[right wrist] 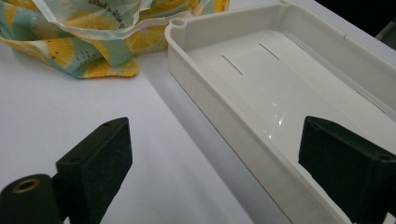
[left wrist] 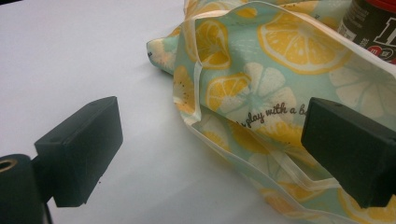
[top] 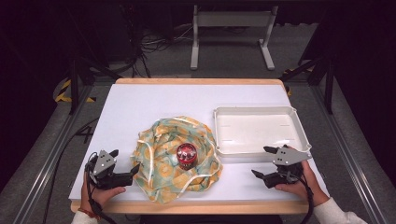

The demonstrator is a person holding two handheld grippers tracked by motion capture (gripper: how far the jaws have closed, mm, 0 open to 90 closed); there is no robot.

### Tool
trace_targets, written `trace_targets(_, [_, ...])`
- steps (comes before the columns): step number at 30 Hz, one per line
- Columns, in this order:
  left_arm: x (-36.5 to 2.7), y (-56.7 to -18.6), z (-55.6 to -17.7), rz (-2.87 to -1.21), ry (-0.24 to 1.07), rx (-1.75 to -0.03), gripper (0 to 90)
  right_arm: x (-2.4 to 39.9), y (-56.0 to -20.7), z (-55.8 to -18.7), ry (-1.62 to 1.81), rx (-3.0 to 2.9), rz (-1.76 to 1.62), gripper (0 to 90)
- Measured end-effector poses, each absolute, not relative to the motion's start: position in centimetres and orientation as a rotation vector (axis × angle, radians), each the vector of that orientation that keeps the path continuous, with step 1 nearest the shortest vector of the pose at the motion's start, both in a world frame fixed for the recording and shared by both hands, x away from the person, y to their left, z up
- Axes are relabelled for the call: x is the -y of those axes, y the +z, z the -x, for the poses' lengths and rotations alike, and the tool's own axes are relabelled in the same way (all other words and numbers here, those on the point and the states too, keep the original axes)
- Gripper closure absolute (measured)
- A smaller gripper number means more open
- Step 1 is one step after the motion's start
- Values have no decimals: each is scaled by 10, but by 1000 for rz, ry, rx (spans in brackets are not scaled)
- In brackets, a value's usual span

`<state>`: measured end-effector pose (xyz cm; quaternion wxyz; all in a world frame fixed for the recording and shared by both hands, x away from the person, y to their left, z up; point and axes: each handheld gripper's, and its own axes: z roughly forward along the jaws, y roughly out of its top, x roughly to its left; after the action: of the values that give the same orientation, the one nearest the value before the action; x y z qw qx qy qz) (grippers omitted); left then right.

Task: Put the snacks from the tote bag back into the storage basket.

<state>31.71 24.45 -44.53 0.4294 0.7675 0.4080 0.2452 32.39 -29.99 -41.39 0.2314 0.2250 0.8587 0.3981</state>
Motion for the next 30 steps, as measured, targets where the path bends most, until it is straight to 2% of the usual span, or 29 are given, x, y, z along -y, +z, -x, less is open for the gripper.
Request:
trace_targets(12, [-245,-446,-316,-1915,596,-1007,58,289,-405,-327,1060,-2410,-582,128])
trace_targets(30, [-244,-450,-318,-1952,568,-1004,58,219,-373,-367,957,-2643,-392,205])
